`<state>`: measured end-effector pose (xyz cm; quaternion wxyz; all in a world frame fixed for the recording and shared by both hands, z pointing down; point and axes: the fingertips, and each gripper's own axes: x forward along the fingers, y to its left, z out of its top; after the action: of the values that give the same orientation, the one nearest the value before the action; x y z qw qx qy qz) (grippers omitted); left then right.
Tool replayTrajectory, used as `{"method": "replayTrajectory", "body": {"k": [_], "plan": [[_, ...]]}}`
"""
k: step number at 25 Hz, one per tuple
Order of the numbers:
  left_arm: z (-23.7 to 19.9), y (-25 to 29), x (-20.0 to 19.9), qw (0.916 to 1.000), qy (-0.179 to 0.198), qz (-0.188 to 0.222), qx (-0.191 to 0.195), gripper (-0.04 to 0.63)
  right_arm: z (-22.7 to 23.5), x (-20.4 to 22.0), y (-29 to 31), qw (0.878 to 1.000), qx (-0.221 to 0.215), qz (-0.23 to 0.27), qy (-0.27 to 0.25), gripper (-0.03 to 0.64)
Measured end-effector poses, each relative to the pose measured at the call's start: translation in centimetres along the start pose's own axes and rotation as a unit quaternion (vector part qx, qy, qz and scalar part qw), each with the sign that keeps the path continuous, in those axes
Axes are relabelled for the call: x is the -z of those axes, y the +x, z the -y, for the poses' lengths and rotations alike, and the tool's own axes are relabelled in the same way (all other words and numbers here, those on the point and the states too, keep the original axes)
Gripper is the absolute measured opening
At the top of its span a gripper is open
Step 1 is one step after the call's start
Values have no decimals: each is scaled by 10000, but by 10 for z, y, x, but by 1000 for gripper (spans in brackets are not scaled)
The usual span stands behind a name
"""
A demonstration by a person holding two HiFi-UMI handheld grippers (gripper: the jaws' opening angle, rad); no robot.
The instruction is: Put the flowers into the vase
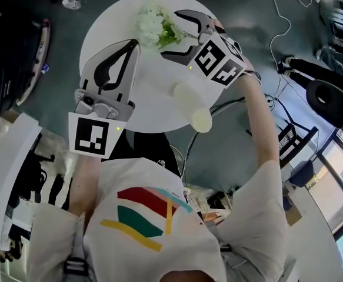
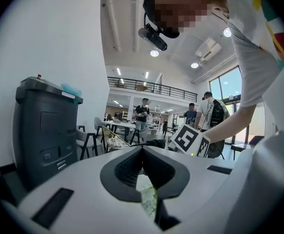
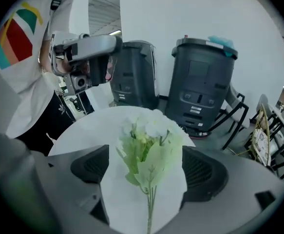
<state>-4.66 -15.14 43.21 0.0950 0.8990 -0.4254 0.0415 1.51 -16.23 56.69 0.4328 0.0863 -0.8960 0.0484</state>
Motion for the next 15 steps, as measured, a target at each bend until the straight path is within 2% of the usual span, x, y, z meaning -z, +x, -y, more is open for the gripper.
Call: {"method": "replayTrajectory", "body": {"k": [8, 15], "plan": [[-25, -6, 20, 9997, -103, -115, -211, 6, 10, 37, 34, 9948, -391, -928, -146, 448], [-46, -7, 32, 9994, -151, -146, -263, 6, 7, 46, 55, 9890, -627, -1329, -181, 446]]}}
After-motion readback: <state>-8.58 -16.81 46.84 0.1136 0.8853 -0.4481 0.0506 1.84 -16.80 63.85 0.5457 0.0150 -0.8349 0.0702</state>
